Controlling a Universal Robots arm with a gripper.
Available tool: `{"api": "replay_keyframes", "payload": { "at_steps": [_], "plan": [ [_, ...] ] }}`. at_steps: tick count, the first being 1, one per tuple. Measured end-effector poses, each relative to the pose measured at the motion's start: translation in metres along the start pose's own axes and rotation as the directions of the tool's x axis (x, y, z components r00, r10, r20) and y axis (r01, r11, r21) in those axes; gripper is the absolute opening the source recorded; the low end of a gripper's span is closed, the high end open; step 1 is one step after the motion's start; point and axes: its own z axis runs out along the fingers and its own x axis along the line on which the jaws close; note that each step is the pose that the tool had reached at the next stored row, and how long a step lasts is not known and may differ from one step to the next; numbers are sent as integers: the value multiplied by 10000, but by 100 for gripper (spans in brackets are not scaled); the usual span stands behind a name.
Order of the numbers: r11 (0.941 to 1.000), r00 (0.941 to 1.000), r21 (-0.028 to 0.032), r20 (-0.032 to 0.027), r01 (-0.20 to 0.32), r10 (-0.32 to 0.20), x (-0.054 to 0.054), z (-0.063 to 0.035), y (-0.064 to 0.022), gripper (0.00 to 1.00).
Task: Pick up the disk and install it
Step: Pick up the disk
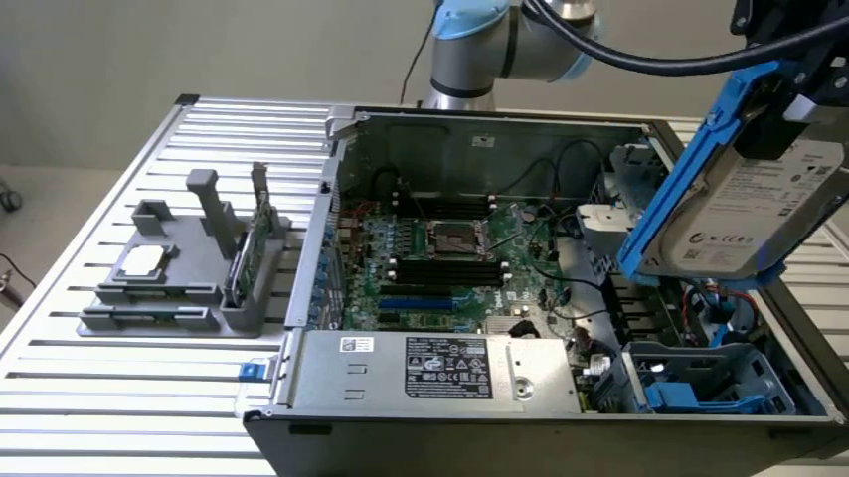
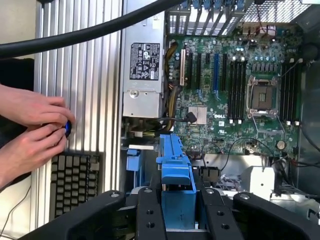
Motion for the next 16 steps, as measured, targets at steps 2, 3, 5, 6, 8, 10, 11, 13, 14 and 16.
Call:
{"api": "replay_keyframes", "payload": {
  "at_steps": [2,3,5,6,8,10,11,13,14,16],
  "plan": [
    [10000,10000,0,-1,0,0,67,9,-33,33],
    [10000,10000,0,2,0,0,103,18,-51,33],
    [10000,10000,0,1,0,0,169,38,-88,33],
    [10000,10000,0,1,0,0,201,53,-107,33],
    [10000,10000,1,0,0,0,259,88,-144,33],
    [10000,10000,1,1,0,0,311,123,-180,33],
    [10000,10000,1,1,0,0,335,142,-201,33],
    [10000,10000,2,3,0,0,364,179,-236,33],
    [10000,10000,2,2,0,0,370,195,-248,33],
    [10000,10000,1,2,0,0,370,228,-258,33]
  ]
}}
